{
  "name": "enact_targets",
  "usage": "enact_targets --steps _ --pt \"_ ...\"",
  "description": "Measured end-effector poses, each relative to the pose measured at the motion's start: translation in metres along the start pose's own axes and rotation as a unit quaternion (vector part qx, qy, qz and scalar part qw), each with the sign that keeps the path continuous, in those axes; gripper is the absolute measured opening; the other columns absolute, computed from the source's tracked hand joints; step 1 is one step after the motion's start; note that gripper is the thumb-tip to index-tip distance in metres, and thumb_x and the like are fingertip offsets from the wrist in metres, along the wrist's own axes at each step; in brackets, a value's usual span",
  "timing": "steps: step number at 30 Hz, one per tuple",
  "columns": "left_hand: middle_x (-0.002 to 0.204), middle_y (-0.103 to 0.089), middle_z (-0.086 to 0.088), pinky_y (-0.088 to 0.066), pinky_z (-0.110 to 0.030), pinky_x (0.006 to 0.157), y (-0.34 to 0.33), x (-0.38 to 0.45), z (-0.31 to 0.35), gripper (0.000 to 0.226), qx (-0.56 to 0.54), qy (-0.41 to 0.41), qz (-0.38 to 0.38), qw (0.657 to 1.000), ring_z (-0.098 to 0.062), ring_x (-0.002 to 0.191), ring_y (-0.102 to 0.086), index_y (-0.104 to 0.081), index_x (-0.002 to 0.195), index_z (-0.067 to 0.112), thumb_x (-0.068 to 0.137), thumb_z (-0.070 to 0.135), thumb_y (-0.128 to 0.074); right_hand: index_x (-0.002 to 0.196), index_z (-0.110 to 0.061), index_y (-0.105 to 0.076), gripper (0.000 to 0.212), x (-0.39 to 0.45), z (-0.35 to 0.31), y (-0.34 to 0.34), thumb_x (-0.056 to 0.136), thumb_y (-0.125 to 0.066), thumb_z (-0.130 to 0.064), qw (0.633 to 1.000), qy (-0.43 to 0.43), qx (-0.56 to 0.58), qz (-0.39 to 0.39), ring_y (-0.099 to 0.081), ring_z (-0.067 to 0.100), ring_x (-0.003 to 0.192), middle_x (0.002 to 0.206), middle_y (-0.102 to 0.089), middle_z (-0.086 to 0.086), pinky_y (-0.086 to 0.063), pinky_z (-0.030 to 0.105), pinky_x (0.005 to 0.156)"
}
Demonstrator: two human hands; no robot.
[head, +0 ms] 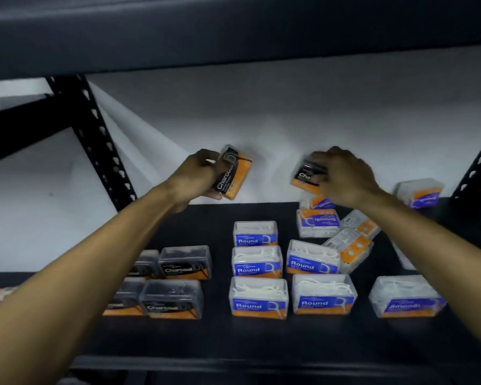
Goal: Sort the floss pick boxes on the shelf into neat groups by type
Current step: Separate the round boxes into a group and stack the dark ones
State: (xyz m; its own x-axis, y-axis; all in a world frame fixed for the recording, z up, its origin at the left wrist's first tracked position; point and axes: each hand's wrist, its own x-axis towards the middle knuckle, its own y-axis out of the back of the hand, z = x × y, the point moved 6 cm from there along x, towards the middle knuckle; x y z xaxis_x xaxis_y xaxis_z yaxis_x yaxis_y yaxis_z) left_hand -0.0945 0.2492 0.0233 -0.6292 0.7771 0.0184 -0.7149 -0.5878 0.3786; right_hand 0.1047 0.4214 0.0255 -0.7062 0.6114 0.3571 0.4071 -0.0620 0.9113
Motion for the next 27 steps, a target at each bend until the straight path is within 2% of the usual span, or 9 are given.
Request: enact_targets --steps 5,7,11,15,17,22,24,25,27 --pt "0.101 -0.069 -0.008 -0.060 -0.039 0.074 0.051 -0.016 -0.017 0.029 0.057 -0.020 -0.003 0.998 -0.022 0.087 -0.071 -0.058 0.115 0.015 0.089 0.009 -0.067 0.136 -0.026 -0.045 0.051 -0.004 -0.073 -0.013 0.088 -0.059 -0.030 0.997 0.058 0.042 -0.036 -0.047 0.026 0.116 0.126 -0.051 0.004 -0.042 0.038 0.089" --pt "0.102 -0.071 -0.005 -0.058 -0.039 0.079 0.072 -0.019 -0.028 0.029 0.107 -0.030 0.003 0.994 -0.021 0.091 -0.069 -0.062 0.112 0.018 0.086 0.008 -0.069 0.138 -0.027 -0.043 0.053 -0.005 -0.099 -0.023 0.088 -0.061 -0.031 0.994 0.076 0.052 -0.057 -0.046 0.024 0.119 0.129 -0.050 0.002 -0.040 0.038 0.091" --pt "0.107 -0.069 0.009 -0.050 -0.033 0.087 0.105 -0.024 -0.051 0.031 0.297 -0.037 -0.011 0.954 -0.014 0.101 -0.064 -0.064 0.104 0.037 0.077 0.023 -0.067 0.138 -0.030 -0.042 0.054 -0.006 -0.147 -0.046 0.088 -0.060 -0.033 0.987 0.111 0.051 -0.101 -0.042 0.021 0.123 0.132 -0.048 -0.001 -0.039 0.038 0.093" --pt "0.117 -0.067 0.010 -0.046 -0.034 0.098 0.114 -0.026 -0.076 0.035 0.385 -0.016 -0.060 0.921 -0.014 0.110 -0.059 -0.066 0.110 0.036 0.078 0.021 -0.066 0.134 -0.031 -0.047 0.047 -0.005 -0.183 -0.065 0.088 -0.059 -0.034 0.979 0.148 0.044 -0.130 -0.045 0.022 0.118 0.124 -0.050 0.001 -0.040 0.037 0.087" --pt "0.115 -0.067 0.011 -0.045 -0.031 0.096 0.116 -0.026 -0.086 0.035 0.394 -0.015 -0.072 0.916 -0.012 0.108 -0.059 -0.068 0.111 0.035 0.081 0.016 -0.065 0.132 -0.030 -0.049 0.044 -0.003 -0.196 -0.070 0.089 -0.058 -0.032 0.977 0.161 0.032 -0.140 -0.045 0.023 0.117 0.123 -0.050 0.002 -0.041 0.038 0.089" --pt "0.102 -0.068 0.011 -0.041 -0.024 0.079 0.117 -0.026 -0.103 0.029 0.397 -0.005 -0.088 0.914 -0.011 0.098 -0.059 -0.069 0.102 0.032 0.082 0.012 -0.065 0.129 -0.029 -0.054 0.041 -0.002 -0.220 -0.084 0.088 -0.059 -0.029 0.966 0.182 0.021 -0.182 -0.049 0.023 0.114 0.119 -0.053 0.000 -0.041 0.037 0.085" --pt "0.094 -0.067 0.012 -0.041 -0.024 0.074 0.116 -0.029 -0.108 0.027 0.392 0.002 -0.099 0.915 -0.011 0.093 -0.060 -0.068 0.092 0.034 0.081 0.010 -0.065 0.126 -0.026 -0.057 0.039 -0.003 -0.225 -0.091 0.087 -0.061 -0.029 0.963 0.179 0.018 -0.202 -0.051 0.024 0.114 0.118 -0.055 0.000 -0.043 0.038 0.088" --pt "0.092 -0.067 0.013 -0.041 -0.024 0.072 0.115 -0.029 -0.110 0.027 0.389 0.004 -0.103 0.915 -0.011 0.092 -0.060 -0.066 0.087 0.036 0.081 0.010 -0.065 0.125 -0.025 -0.058 0.039 -0.004 -0.227 -0.094 0.087 -0.062 -0.029 0.961 0.177 0.015 -0.210 -0.051 0.024 0.114 0.118 -0.056 0.000 -0.044 0.039 0.089" --pt "0.094 -0.067 0.013 -0.041 -0.023 0.074 0.115 -0.030 -0.116 0.027 0.387 0.010 -0.110 0.916 -0.011 0.093 -0.060 -0.066 0.089 0.036 0.081 0.010 -0.065 0.130 -0.026 -0.055 0.043 -0.006 -0.229 -0.100 0.087 -0.062 -0.029 0.959 0.175 0.011 -0.221 -0.051 0.025 0.116 0.122 -0.057 0.001 -0.042 0.038 0.091"
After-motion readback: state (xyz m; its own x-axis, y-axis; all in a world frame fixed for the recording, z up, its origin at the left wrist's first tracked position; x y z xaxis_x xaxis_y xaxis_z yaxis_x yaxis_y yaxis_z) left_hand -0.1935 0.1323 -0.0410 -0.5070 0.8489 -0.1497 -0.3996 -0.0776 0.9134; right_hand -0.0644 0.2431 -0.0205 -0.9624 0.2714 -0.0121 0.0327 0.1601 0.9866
